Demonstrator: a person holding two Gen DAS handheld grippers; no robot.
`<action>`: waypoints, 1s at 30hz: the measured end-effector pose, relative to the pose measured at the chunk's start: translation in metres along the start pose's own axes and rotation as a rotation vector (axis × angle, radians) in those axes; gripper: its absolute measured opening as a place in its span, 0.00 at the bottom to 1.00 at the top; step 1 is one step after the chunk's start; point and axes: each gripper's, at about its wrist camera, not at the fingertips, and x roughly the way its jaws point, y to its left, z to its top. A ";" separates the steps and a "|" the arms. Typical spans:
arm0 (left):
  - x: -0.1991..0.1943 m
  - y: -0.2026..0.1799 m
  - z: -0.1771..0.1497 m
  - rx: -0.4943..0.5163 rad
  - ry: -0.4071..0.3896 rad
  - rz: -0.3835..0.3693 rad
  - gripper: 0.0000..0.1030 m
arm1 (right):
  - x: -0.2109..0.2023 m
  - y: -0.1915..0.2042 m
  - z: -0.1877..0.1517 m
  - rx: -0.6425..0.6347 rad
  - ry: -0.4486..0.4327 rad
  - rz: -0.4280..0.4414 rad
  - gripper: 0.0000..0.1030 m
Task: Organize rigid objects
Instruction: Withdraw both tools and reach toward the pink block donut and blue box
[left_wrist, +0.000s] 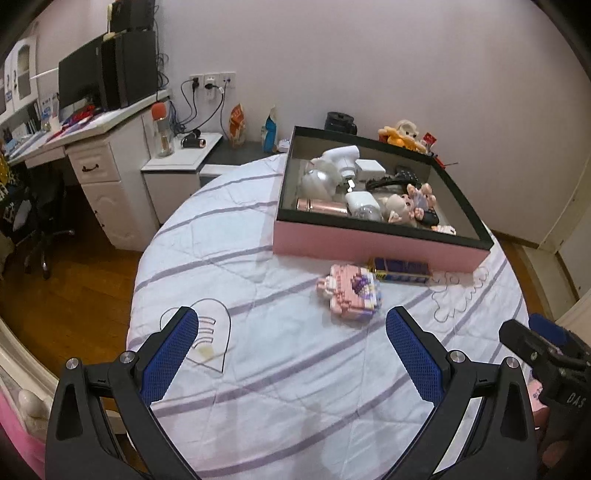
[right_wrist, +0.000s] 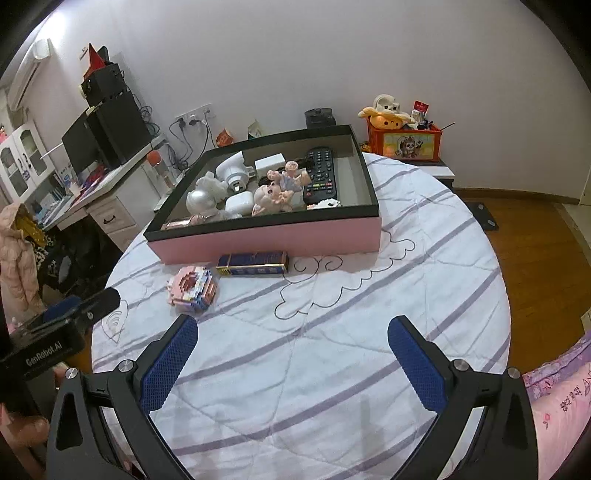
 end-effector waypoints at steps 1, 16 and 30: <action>-0.001 -0.001 -0.001 0.004 -0.002 0.003 1.00 | 0.000 0.001 -0.001 -0.001 0.000 -0.001 1.00; 0.024 -0.021 -0.001 0.085 0.024 0.027 1.00 | 0.011 0.000 0.002 -0.003 0.019 -0.026 1.00; 0.089 -0.048 0.006 0.176 0.089 0.046 1.00 | 0.039 -0.011 0.012 0.008 0.059 -0.047 1.00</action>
